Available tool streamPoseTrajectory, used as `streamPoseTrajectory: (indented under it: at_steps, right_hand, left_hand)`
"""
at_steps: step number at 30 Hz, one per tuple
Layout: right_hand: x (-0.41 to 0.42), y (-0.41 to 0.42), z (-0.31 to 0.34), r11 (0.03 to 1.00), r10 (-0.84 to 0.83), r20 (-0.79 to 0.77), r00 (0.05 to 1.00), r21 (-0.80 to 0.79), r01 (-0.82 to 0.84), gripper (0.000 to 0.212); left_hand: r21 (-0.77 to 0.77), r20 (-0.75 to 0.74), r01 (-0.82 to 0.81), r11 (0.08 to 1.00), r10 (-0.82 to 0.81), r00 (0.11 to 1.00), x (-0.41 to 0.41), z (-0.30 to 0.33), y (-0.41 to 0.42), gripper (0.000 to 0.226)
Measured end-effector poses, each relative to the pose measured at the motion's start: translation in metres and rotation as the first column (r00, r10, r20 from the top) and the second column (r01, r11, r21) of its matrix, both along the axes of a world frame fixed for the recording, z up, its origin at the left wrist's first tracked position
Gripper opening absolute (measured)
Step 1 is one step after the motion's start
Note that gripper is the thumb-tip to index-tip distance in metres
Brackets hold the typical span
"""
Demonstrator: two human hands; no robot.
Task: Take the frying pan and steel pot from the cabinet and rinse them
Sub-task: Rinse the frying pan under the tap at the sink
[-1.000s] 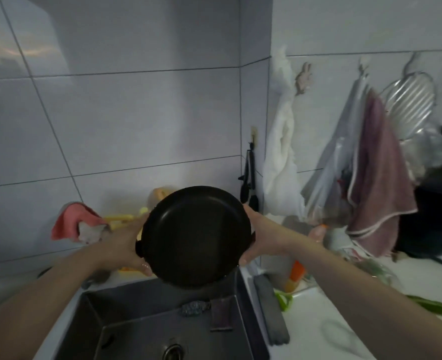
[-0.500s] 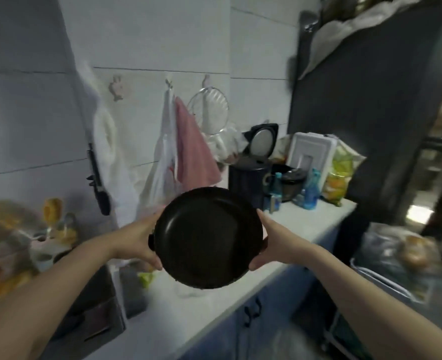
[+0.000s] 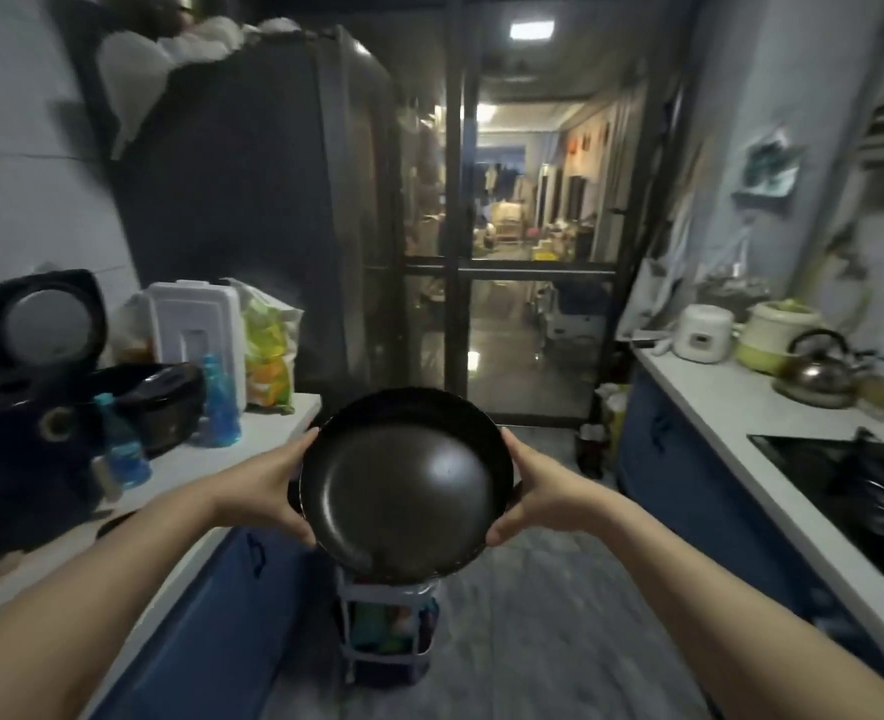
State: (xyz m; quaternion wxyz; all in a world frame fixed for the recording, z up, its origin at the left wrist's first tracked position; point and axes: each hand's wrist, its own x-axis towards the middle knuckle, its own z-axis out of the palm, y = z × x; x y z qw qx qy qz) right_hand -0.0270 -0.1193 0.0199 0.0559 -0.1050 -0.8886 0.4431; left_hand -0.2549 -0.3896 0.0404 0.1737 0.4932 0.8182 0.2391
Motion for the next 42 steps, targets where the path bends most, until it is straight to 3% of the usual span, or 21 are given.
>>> streamPoseTrajectory:
  at_steps: [2, 6, 10, 14, 16, 20, 26, 31, 36, 39, 42]
  right_hand:
    - [0.017, 0.04, -0.003, 0.997, -0.074, 0.005, 0.997, 0.001, 0.074, 0.121]
    - [0.036, 0.112, -0.009, 0.979, -0.203, 0.011, 0.979, 0.004, 0.203, 0.11]
    - [0.048, 0.185, -0.014, 0.948, -0.317, 0.01, 0.948, 0.021, 0.317, 0.118]
    - [0.065, 0.253, -0.022, 0.886, -0.463, 0.022, 0.886, -0.002, 0.464, 0.128]
    - [0.078, 0.285, -0.029, 0.854, -0.52, 0.019, 0.854, -0.015, 0.52, 0.121]
    - [0.111, 0.35, -0.04, 0.792, -0.609, 0.016, 0.793, -0.023, 0.609, 0.129]
    - [0.165, 0.458, -0.048, 0.737, -0.671, 0.089, 0.736, -0.022, 0.675, 0.106]
    - [0.196, 0.553, -0.051, 0.694, -0.712, 0.136, 0.689, -0.02, 0.72, 0.102]
    - [0.209, 0.647, -0.07, 0.677, -0.724, 0.117, 0.68, -0.067, 0.733, 0.127]
    - [0.208, 0.693, -0.074, 0.649, -0.741, 0.145, 0.655, -0.094, 0.755, 0.138]
    - [0.207, 0.746, -0.089, 0.625, -0.76, 0.146, 0.633, -0.099, 0.774, 0.127]
  left_hand:
    - [-0.003, -0.003, 0.077, 0.997, -0.077, 0.997, -0.009, -0.006, 0.059, 0.114]
    - [-0.007, -0.01, 0.24, 0.971, -0.24, 0.971, -0.021, -0.01, 0.167, 0.129]
    - [0.011, 0.069, 0.337, 0.942, -0.336, 0.939, -0.037, -0.013, 0.278, 0.117]
    - [-0.006, 0.12, 0.444, 0.896, -0.44, 0.89, -0.044, -0.013, 0.386, 0.125]
    - [-0.016, 0.103, 0.517, 0.856, -0.513, 0.852, -0.039, -0.013, 0.439, 0.123]
    - [-0.065, 0.049, 0.642, 0.764, -0.64, 0.767, -0.023, -0.025, 0.543, 0.133]
    - [-0.066, 0.072, 0.731, 0.679, -0.727, 0.682, 0.026, -0.046, 0.69, 0.13]
    - [-0.062, 0.076, 0.757, 0.651, -0.753, 0.654, 0.055, -0.052, 0.803, 0.124]
    - [-0.091, 0.077, 0.763, 0.64, -0.759, 0.647, 0.067, -0.057, 0.898, 0.127]
    - [-0.104, 0.12, 0.751, 0.652, -0.742, 0.66, 0.07, -0.066, 0.953, 0.144]
    - [-0.102, 0.12, 0.752, 0.651, -0.742, 0.659, 0.08, -0.069, 1.007, 0.139]
